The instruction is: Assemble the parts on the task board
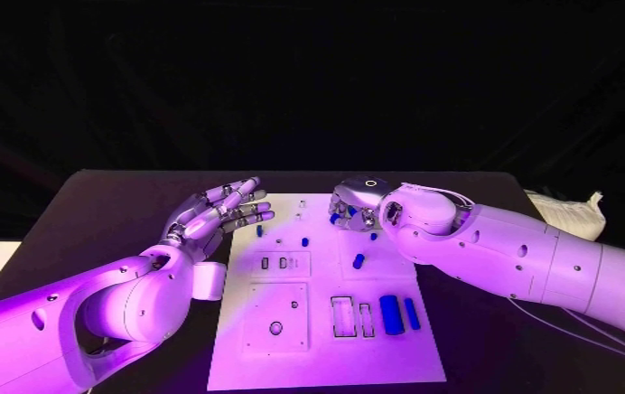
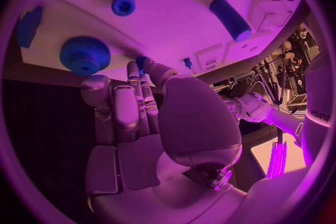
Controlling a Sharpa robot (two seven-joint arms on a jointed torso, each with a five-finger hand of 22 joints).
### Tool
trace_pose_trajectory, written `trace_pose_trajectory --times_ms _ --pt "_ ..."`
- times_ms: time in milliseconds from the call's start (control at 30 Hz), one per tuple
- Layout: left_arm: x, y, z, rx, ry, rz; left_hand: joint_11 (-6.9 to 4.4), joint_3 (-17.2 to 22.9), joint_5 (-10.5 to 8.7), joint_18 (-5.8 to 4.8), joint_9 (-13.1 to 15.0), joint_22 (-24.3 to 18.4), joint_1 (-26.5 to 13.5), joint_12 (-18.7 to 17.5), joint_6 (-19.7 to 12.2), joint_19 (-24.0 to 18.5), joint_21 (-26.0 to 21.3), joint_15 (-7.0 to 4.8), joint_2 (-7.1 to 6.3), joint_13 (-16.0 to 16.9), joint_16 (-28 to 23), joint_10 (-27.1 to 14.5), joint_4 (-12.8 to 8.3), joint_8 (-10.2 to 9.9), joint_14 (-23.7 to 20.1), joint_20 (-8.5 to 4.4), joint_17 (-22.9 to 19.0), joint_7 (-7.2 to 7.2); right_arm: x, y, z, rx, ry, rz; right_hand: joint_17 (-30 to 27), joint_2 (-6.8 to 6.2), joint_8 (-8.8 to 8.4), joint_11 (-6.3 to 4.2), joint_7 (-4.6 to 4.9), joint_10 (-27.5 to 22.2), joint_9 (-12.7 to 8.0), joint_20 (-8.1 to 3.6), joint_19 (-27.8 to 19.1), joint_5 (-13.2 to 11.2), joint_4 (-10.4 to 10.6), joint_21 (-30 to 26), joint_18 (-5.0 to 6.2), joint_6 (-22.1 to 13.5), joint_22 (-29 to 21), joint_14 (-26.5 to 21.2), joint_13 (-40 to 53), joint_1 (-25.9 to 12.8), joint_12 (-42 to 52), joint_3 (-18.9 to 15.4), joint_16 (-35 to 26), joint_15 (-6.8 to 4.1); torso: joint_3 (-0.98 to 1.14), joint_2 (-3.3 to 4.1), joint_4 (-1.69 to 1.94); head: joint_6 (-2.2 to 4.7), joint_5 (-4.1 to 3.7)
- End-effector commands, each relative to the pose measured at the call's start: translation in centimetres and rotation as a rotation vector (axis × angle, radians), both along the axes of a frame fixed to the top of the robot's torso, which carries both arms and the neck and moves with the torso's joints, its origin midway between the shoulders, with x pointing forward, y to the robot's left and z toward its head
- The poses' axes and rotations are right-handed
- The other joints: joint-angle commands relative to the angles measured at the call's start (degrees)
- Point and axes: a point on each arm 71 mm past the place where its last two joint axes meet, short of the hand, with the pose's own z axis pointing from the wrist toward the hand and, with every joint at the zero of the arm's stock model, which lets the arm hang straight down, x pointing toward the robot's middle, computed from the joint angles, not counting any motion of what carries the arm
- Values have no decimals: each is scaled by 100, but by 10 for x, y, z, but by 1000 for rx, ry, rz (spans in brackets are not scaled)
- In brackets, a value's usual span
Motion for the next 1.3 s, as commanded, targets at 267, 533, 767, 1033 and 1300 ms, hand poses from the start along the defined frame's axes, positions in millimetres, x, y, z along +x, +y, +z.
trace_pose_trajectory --times_ms 267,533,767,1033,1300 --pt "0 -2 2 -13 -4 -16 5 7 -20 99 -8 -11 10 -36 -73 28 -36 24 61 -7 -43 -46 -50 -37 0 7 -10 329 4 18 16 141 -137 -28 21 74 -32 38 37 -45 49 -3 25 25 -10 49 -86 -13 37 216 -11 48 -1 97 42 -34 -9 16 44 66 0" --pt "0 -3 3 -15 -5 -17 5 7 -20 99 -8 -11 10 -36 -73 28 -36 24 61 -7 -43 -46 -50 -37 0 7 -10 329 10 33 20 159 -164 -25 39 61 -49 53 56 -77 49 2 24 26 -9 63 -89 -28 53 216 -14 47 -2 117 61 -23 -22 52 77 101 -3" --pt "-1 -3 4 -16 -6 -20 5 7 -20 99 -8 -11 10 -36 -73 28 -36 24 61 -7 -43 -46 -50 -37 0 7 -10 329 15 39 20 151 -162 -42 51 56 -60 64 69 -97 49 7 22 26 -2 71 -90 -37 60 217 -15 41 -1 131 75 -15 -40 90 104 124 -31" --pt "-1 -4 5 -17 -7 -22 6 10 -20 100 -7 -14 15 -41 -74 31 -38 25 64 -6 -47 -51 -62 -39 2 8 -10 331 20 43 18 120 -144 -46 73 37 -67 69 75 -109 50 11 21 24 -4 77 -91 -44 65 219 -14 38 0 134 93 -10 -51 115 112 170 -32" --pt "-1 -5 5 -18 -7 -24 6 10 -20 100 -7 -14 15 -41 -74 31 -38 25 64 -6 -47 -51 -62 -39 2 8 -10 331 24 46 11 59 -88 -57 84 23 -70 73 79 -114 51 15 16 20 2 78 -90 -44 62 219 -13 26 2 131 104 -6 -47 126 131 120 -35"
